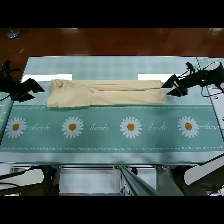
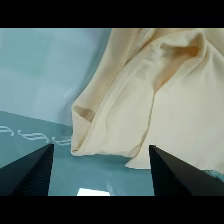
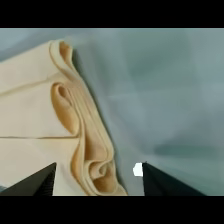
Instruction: Fold the shirts.
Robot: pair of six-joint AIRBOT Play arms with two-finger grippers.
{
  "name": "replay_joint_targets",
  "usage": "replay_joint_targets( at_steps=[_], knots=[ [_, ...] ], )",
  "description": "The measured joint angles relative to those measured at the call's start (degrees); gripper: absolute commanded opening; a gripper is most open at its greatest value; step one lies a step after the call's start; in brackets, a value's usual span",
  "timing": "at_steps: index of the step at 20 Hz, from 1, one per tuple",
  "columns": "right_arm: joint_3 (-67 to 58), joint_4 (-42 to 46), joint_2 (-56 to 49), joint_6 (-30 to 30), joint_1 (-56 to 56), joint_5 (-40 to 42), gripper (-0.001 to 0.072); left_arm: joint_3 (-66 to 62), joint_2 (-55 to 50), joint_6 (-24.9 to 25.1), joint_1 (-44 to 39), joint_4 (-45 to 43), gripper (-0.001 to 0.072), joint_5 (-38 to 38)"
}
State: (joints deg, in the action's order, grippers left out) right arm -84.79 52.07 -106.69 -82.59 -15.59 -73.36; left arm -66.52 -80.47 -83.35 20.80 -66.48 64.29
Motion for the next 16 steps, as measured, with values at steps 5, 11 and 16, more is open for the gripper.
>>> replay_joint_targets(
  at_steps=[5, 11, 16],
  knots=[
    [-0.87, -0.72, -2.05, 0.04, 5.2, 0.15, 0.0026, 6.6, 6.47, 1.27, -8.98, 3.26, 0.0384, -5.55],
    [-3.8, 0.04, 6.03, 1.86, 5.99, -4.72, 0.0026, 7.98, 7.34, 5.49, -24.15, 13.18, 0.0029, -11.15],
    [9.25, 4.79, 26.12, 3.17, 5.95, -3.43, 0.0026, 5.27, 2.86, 8.85, -40.41, 17.53, 0.0028, -20.96]
  ],
)
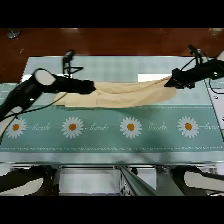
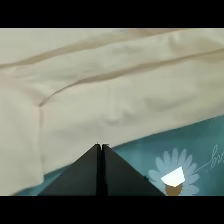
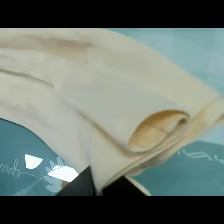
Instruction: Fold the shirts.
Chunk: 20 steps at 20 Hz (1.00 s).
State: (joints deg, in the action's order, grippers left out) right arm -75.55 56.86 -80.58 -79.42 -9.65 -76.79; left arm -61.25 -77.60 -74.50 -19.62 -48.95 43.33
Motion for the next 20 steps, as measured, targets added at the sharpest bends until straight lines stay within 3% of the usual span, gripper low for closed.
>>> replay_joint_targets(
  at_steps=[5, 12, 16, 20],
  knots=[
    [14.01, 1.66, 21.49, -1.18, 0.02, 2.29, 0.0026, -13.0, -15.15, -0.46, -14.14, 1.2, 0.0027, -4.44],
    [18.62, 1.97, 32.48, -5.55, 3.98, 2.99, 0.0026, -33.57, -33.79, -4.61, -29.59, 1.38, 0.0028, 4.66],
    [18.99, 1.86, 33.46, -8.28, 7.28, 4.39, 0.0026, -38.8, -34.38, -6.19, -26.08, -1.11, 0.0028, 12.17],
    [18.45, 1.64, 32.37, -11.23, 13.0, 6.45, 0.0026, -40.0, -29.29, -7.67, -12.46, -5.27, 0.0028, 24.41]
  ],
)
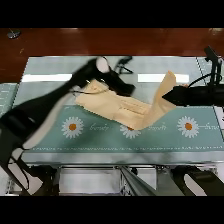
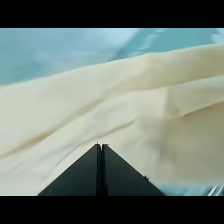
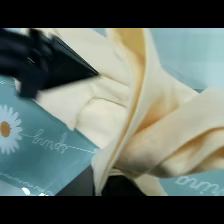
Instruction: Fold the shirts.
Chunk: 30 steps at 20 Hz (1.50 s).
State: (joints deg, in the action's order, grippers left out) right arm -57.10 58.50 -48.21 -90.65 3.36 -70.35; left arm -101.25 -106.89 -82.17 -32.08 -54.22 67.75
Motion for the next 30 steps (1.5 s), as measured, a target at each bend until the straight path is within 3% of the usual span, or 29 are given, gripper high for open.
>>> replay_joint_targets(
  at_steps=[4, 9, 14, 15, 16, 17, 19, 22, 25, 28, 30],
  knots=[
    [-5.35, -1.44, -7.8, -2.03, 8.04, 3.82, 0.0026, 6.84, 12.81, -0.31, 16.85, -4.11, 0.0029, 5.68],
    [-21.42, -2.86, -27.58, -3.13, 18.78, 6.01, 0.0026, 32.98, 40.54, 1.81, 36.26, -5.79, 0.0029, 0.02],
    [-43.21, -5.88, -51.21, -4.94, 26.73, 7.08, 0.0027, 59.87, 66.99, 2.75, 42.38, 1.25, 0.0029, -0.92],
    [-47.1, -6.6, -55.28, -5.51, 27.8, 7.37, 0.0093, 64.0, 70.55, 2.86, 42.25, 2.43, 0.0029, -1.6],
    [-50.69, -8.0, -59.28, -6.32, 28.85, 7.72, 0.045, 67.58, 73.05, 2.86, 41.94, 3.34, 0.0029, -2.16],
    [-53.2, -9.6, -62.38, -6.56, 29.64, 8.31, 0.062, 70.23, 74.55, 2.89, 41.64, 4.13, 0.0029, -2.56],
    [-56.5, -12.83, -66.95, -6.43, 30.29, 8.5, 0.0619, 73.83, 75.97, 2.93, 41.22, 5.16, 0.0029, -3.63],
    [-58.8, -15.78, -68.0, -5.35, 26.4, 5.16, 0.0618, 76.26, 76.48, 3.04, 40.94, 5.92, 0.003, -4.85],
    [-59.54, -16.02, -62.66, -3.13, 17.77, -5.18, 0.0618, 77.2, 76.63, 3.06, 40.87, 6.34, 0.0029, -5.75],
    [-54.99, -6.75, -51.1, 0.13, 8.94, -15.65, 0.0619, 77.55, 76.7, 3.06, 40.83, 6.67, 0.0029, -6.54],
    [-44.54, 0.39, -40.72, 1.36, 4.0, -15.91, 0.0618, 77.66, 76.7, 3.06, 40.83, 6.67, 0.0029, -7.21]
  ],
)
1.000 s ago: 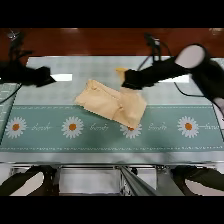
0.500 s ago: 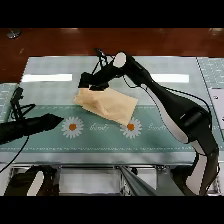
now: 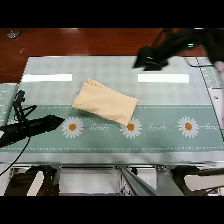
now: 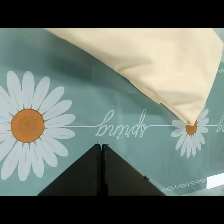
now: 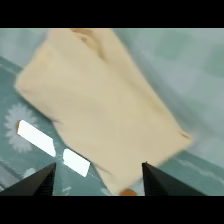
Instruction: Fold the shirts.
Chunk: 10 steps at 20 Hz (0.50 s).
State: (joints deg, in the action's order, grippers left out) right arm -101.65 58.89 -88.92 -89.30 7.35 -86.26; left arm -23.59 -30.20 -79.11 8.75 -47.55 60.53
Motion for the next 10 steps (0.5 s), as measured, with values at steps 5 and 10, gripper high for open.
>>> replay_joint_targets(
  at_steps=[5, 10],
  knots=[
    [42.97, 4.17, 23.71, -7.58, -5.38, 20.63, 0.0617, 0.11, -0.11, 0.0, 0.0, 0.04, 0.003, -1.66],
    [64.08, -10.01, 24.02, -6.56, -0.02, 36.39, 0.0617, 0.11, -1.05, 0.0, -0.04, 0.04, 0.0029, -3.96]
  ],
)
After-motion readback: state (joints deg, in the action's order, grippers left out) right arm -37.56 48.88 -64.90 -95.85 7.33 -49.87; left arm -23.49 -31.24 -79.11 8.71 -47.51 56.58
